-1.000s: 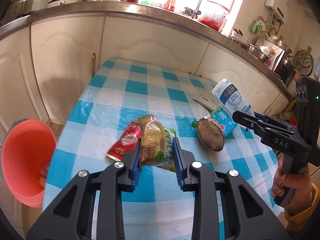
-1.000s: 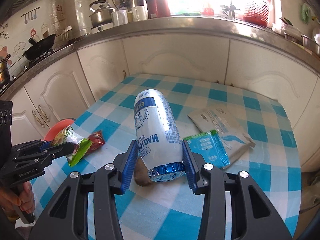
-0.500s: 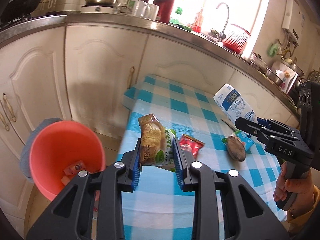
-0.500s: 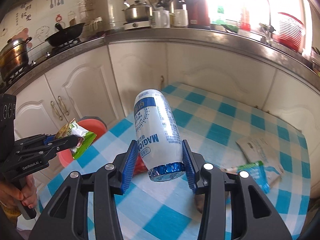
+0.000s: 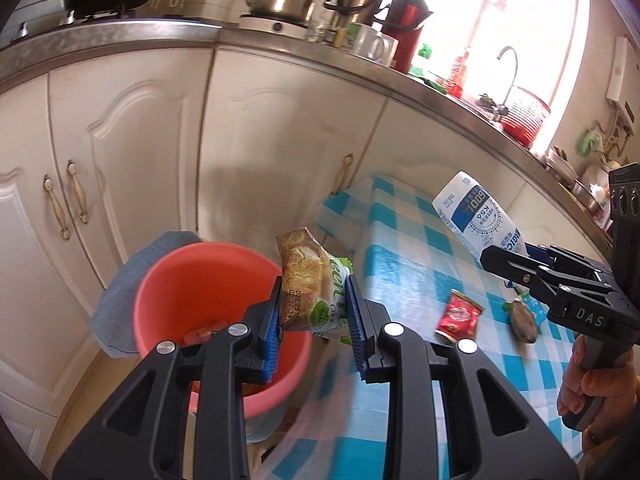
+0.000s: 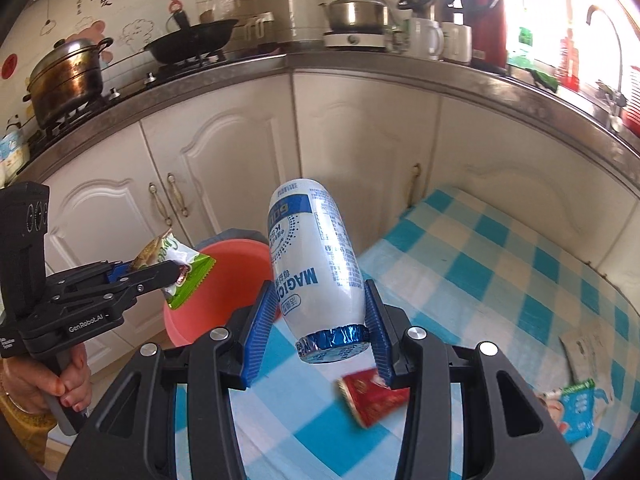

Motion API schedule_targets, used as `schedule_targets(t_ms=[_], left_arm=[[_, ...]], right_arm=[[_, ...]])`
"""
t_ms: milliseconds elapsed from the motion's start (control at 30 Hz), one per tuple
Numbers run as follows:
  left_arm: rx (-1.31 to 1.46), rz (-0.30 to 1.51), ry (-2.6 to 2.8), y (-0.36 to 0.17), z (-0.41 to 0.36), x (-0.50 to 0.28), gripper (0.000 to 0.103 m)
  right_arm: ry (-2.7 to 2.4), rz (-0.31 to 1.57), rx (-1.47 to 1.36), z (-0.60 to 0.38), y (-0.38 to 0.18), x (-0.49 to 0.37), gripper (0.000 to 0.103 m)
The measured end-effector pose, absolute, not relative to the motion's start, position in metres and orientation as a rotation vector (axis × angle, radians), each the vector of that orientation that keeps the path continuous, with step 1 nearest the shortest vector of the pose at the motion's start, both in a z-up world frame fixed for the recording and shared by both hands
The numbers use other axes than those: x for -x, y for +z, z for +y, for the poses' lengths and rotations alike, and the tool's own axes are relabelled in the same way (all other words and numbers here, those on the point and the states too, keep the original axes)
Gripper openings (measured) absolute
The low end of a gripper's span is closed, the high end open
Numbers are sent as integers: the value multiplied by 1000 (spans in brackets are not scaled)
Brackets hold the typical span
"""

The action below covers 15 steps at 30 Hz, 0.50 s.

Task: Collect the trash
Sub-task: 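Carry wrapper and bottle over the orange bucket and open both tools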

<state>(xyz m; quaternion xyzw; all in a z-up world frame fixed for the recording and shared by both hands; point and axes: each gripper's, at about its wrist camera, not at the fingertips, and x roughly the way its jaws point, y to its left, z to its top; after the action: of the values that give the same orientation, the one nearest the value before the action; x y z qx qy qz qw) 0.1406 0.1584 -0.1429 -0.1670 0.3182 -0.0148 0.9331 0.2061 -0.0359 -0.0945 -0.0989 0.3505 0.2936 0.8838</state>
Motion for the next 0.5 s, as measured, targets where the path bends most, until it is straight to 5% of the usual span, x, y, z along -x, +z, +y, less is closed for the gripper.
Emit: schedule_targets(t_ms=[500], left_arm=[[426,706,77,-195,222,-161,30]], right_arm=[[747,869,279,65,-145,-241,45]])
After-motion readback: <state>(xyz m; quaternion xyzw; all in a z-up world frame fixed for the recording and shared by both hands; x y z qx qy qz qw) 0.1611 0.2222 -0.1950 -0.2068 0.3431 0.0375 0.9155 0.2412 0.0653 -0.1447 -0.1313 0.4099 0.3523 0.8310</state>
